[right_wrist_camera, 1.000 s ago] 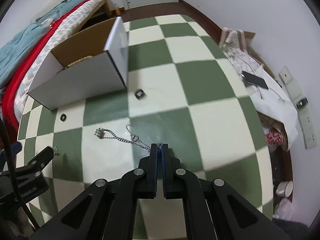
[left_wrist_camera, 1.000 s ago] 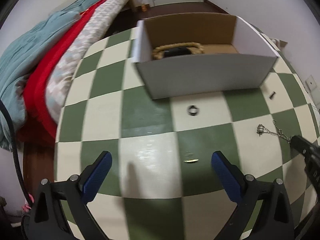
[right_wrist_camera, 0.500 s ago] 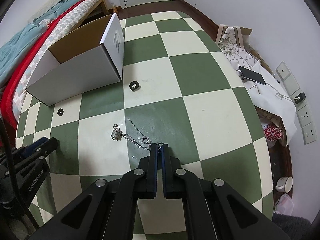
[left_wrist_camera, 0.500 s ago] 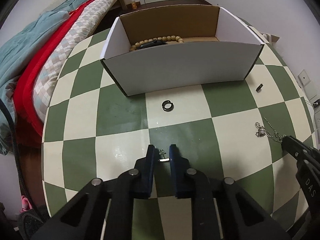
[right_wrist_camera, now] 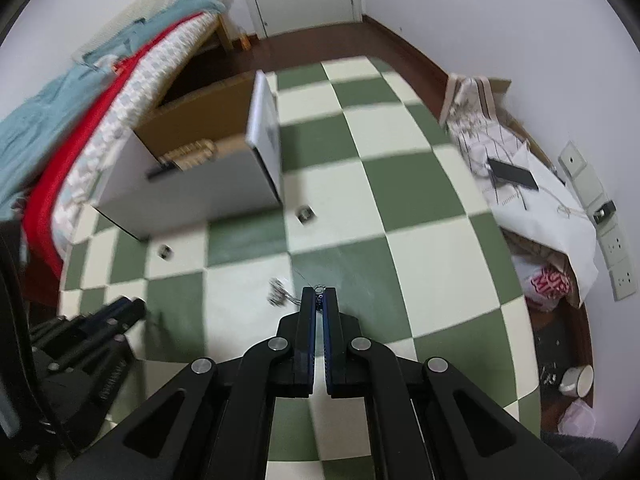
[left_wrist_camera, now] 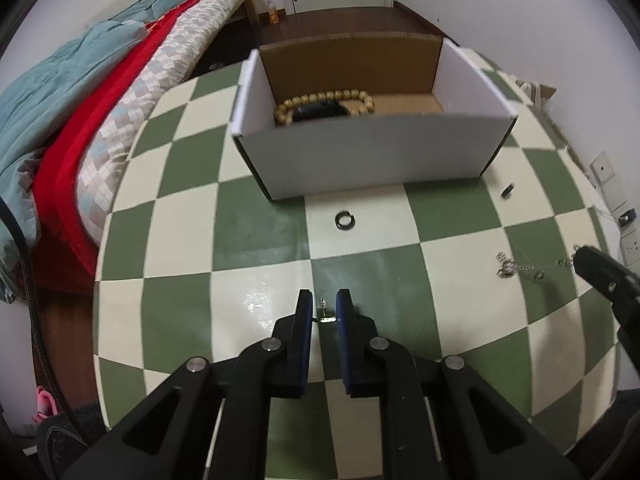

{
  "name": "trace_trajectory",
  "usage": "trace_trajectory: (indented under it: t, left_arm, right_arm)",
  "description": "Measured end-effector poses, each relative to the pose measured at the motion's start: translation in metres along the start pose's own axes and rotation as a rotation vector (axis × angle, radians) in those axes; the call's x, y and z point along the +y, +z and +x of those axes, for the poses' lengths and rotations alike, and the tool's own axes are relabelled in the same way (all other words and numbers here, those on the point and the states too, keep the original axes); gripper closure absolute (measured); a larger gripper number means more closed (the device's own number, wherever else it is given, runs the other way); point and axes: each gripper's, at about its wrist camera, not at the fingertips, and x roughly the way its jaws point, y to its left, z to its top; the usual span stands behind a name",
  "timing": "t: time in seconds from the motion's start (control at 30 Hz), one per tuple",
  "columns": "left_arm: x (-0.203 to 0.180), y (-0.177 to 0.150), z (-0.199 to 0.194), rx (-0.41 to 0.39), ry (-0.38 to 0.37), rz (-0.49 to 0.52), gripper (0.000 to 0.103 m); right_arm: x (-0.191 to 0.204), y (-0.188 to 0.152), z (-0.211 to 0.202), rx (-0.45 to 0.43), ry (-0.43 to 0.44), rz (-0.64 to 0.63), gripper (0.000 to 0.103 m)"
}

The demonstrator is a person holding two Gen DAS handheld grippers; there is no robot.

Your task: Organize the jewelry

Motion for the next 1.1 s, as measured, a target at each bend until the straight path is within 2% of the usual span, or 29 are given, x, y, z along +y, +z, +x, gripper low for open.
trace_trajectory:
  t: [0.3, 0.5, 0.73, 0.93, 1.1]
  left_arm:
    - [0.016, 0.019, -0.058, -0.097, -0.019, -0.043, 0.094]
    - [0.026, 0.044, -0.092, -0.159, -0.034, -0.076, 0.094]
    - [0.038, 0.084, -0.113, -0.206, -0.057, -0.118, 0.094]
    - [0.047, 0.12, -0.102, -0.175, -0.098, -0.149, 0.094]
    - [0.047, 0.138, -0.074, -0.107, -0.131, -0.154, 0.094]
  right_arm:
    - [0.024, 0.026, -0.064, -0.116, 0.096, -0.019, 0.1]
    - [0.045, 0.047, -0.102, -0.189, 0.132, -0.06, 0.1]
    - [0.064, 0.083, -0.125, -0.253, 0.147, -0.086, 0.1]
    - [0.079, 0.124, -0.123, -0.282, 0.141, -0.126, 0.1]
    - [0.088, 0.148, -0.093, -0.241, 0.135, -0.137, 0.1]
